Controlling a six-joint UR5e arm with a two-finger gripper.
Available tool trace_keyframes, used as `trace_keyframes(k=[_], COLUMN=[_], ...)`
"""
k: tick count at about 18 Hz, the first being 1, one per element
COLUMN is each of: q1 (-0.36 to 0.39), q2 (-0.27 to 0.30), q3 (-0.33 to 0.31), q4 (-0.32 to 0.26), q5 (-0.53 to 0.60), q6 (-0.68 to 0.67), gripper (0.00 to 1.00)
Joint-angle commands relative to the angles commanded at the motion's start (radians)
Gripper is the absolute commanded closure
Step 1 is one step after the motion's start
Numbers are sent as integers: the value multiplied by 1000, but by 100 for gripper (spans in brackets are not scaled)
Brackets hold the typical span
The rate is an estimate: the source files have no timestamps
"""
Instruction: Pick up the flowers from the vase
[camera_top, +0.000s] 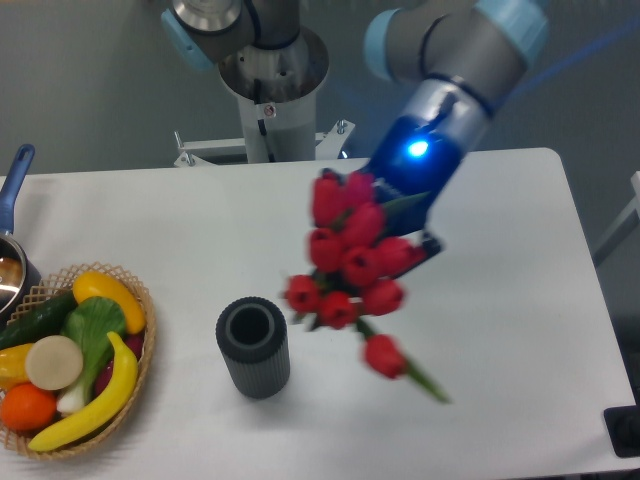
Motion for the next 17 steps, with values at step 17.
trace_keyframes(k=[17], q1=[112], q2=[-46], q3=[9], q4=[5], q5=[58], q6=[61], gripper=[59])
